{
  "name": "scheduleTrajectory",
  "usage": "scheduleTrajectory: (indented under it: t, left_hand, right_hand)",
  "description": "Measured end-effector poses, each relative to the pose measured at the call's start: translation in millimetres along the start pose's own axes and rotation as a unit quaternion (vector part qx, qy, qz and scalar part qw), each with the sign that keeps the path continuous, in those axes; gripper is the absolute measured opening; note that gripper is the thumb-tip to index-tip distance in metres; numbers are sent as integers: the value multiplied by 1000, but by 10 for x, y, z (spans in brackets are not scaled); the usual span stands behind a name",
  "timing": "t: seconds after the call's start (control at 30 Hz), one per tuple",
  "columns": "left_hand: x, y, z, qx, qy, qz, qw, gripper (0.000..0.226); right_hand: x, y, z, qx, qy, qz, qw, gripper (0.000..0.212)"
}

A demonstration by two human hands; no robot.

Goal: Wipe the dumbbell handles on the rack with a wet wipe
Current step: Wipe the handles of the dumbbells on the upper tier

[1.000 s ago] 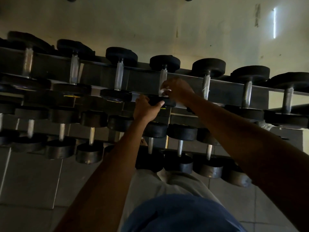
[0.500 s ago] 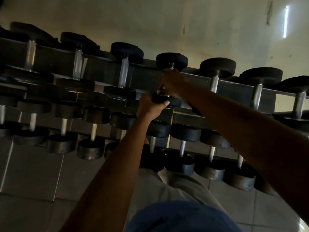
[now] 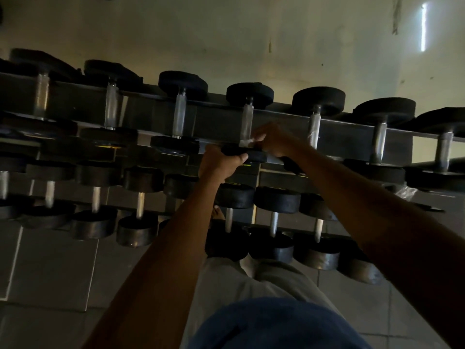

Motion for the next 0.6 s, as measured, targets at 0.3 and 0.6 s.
scheduleTrajectory:
  t: [0.3, 0.6]
  left_hand:
    - [38, -35, 125, 18, -85, 3, 996, 55]
    - [63, -12, 121, 29, -72, 1, 997, 60]
  right_hand:
    - [-252, -18, 213, -44, -43, -15, 998, 22]
    - [-85, 24, 55, -78, -171, 80, 979, 25]
Point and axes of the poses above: each hand's wrist, its own y-axis away from the middle knuckle, its own x-axis out of the back of the hand, z = x × y, the point moved 9 cm from there along -y, towards the middle knuckle, and after that the axes turned 15 degrees about y, right-handed, at the moved point
